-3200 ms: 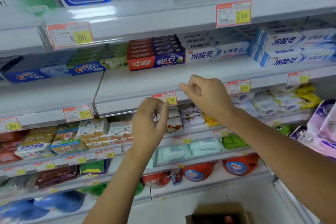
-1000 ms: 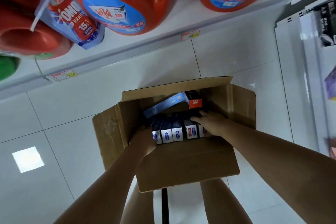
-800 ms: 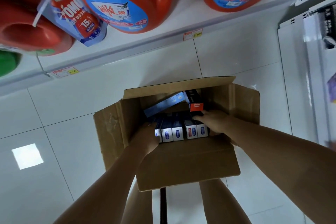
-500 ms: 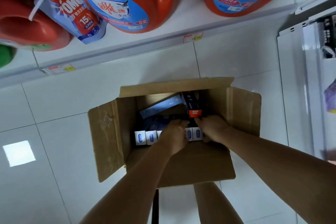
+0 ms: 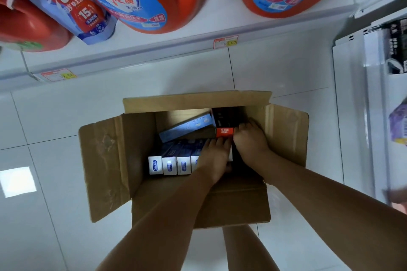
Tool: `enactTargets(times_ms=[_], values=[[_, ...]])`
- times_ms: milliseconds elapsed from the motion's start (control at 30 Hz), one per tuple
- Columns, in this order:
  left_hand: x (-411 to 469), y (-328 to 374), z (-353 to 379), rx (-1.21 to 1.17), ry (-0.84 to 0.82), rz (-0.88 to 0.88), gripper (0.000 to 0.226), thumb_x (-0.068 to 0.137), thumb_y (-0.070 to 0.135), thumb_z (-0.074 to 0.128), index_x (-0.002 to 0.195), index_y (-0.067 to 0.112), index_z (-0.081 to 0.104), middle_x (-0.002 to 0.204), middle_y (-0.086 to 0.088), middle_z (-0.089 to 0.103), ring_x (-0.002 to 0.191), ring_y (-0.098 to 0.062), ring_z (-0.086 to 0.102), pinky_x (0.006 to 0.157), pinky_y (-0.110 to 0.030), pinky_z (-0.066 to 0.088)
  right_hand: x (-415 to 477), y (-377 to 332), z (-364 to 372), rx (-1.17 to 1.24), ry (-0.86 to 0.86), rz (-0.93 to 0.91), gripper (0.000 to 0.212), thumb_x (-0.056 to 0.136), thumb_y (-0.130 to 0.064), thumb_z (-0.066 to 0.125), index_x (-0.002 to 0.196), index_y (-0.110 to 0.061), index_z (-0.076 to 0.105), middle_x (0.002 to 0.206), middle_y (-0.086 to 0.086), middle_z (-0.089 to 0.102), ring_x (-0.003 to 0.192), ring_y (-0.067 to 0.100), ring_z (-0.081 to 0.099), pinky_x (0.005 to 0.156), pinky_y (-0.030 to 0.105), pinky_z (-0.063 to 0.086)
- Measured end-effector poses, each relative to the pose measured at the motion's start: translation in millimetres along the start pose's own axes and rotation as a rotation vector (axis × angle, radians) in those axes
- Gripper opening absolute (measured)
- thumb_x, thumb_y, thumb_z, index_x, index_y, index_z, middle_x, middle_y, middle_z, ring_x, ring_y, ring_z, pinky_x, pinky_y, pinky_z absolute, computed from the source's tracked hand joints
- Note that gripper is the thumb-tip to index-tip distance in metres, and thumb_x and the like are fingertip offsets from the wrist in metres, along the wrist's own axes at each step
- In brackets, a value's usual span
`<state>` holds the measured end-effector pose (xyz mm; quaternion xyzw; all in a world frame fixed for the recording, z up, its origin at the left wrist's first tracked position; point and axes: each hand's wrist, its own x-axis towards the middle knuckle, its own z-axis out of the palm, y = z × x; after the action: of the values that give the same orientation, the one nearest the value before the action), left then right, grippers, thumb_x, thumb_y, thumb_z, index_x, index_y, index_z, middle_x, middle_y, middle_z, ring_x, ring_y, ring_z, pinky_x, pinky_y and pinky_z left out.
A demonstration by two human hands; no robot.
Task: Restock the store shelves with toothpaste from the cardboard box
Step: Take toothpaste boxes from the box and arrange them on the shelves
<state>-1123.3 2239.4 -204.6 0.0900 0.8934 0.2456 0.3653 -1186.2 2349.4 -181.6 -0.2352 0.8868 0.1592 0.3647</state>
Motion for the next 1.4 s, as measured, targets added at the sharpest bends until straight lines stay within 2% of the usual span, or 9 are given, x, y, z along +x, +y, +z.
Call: enactTargets(times_ms=[167,367,533,667,767,967,1100,1200,1400], values=[[-7,-15,-15,-0.134,0.013,-0.077,0.053,0.081,0.012,0.065,0.129,0.005,0.044,0.123,-0.017,0.051,0.111,-0.034,0.05,0.09,-0.037,0.043,-4,3,-15,0.224,-0.039,-0.007,0.032,0.096,-0.015,0.048,0.127,-0.005,0.045,0.12,0.013,0.057,0.11,0.026,0.055,0.101,0.033,0.035],[-47,1,-72,-0.374,0.077,-0.159,0.062,0.072,0.008,0.072,0.128,0.014,0.047,0.114,-0.008,0.056,0.105,-0.023,0.053,0.083,-0.029,0.044,-57,14,-73,0.617,-0.038,0.128,0.072,0.079,-0.016,0.074,0.134,-0.013,0.029,0.129,0.009,0.052,0.115,0.025,0.055,0.09,0.033,0.049],[-112,20,-151,-0.705,0.125,-0.211,0.055,0.07,0.014,0.081,0.109,0.03,0.047,0.099,0.009,0.061,0.09,-0.004,0.061,0.072,-0.016,0.053,-124,43,-141,0.931,-0.021,0.167,0.063,0.072,-0.02,0.08,0.119,-0.018,0.039,0.104,-0.002,0.056,0.088,0.014,0.057,0.069,0.019,0.046],[-168,37,-236,-1.1,0.156,-0.268,0.044,0.067,0.012,0.084,0.103,0.02,0.059,0.102,-0.007,0.069,0.097,-0.023,0.066,0.086,-0.042,0.055,-184,61,-201,1.213,0.048,0.164,0.054,0.069,-0.022,0.084,0.107,-0.017,0.046,0.098,-0.003,0.06,0.088,0.016,0.061,0.073,0.03,0.056],[-210,50,-288,-1.468,0.237,-0.241,0.041,0.066,0.034,0.083,0.098,0.013,0.066,0.1,-0.017,0.068,0.096,-0.039,0.065,0.089,-0.056,0.05,-229,68,-249,1.691,0.13,0.117,0.039,0.076,-0.002,0.075,0.108,-0.004,0.053,0.093,0.001,0.065,0.088,0.018,0.062,0.067,0.02,0.055],[-271,93,-361,-2.078,0.423,-0.271,0.061,0.089,0.064,0.038,0.077,0.015,0.072,0.066,-0.006,0.067,0.055,-0.017,0.064,0.052,-0.026,0.055,-280,68,-310,2.47,0.275,-0.132,0.066,0.041,-0.051,0.091,0.095,-0.016,0.075,0.094,0.007,0.072,0.087,0.021,0.069,0.075,0.034,0.058],[-292,113,-386,-2.154,0.521,-0.305,0.062,0.087,0.07,0.033,0.095,0.016,0.062,0.068,-0.004,0.068,0.055,-0.017,0.065,0.051,-0.026,0.055,-307,55,-360,2.563,0.375,-0.079,0.05,0.066,-0.064,0.065,0.088,-0.019,0.07,0.073,0.002,0.068,0.064,0.016,0.067,0.062,0.03,0.056],[-307,128,-404,-2.209,0.574,-0.272,0.065,0.084,0.076,0.029,0.095,0.02,0.06,0.068,-0.002,0.069,0.061,-0.018,0.065,0.056,-0.027,0.056,-324,47,-391,2.498,0.328,-0.004,0.044,0.096,-0.049,0.036,0.084,-0.014,0.06,0.055,0.001,0.062,0.046,0.013,0.06,0.048,0.023,0.051],[-352,156,-452,-2.269,0.699,-0.183,0.068,0.082,0.07,0.04,0.118,0.017,0.062,0.106,-0.01,0.07,0.107,-0.03,0.058,0.091,-0.044,0.047,-365,43,-445,2.506,0.189,-0.112,0.052,0.084,-0.056,0.042,0.09,-0.009,0.063,0.062,0.006,0.067,0.049,0.015,0.063,0.049,0.025,0.054]])
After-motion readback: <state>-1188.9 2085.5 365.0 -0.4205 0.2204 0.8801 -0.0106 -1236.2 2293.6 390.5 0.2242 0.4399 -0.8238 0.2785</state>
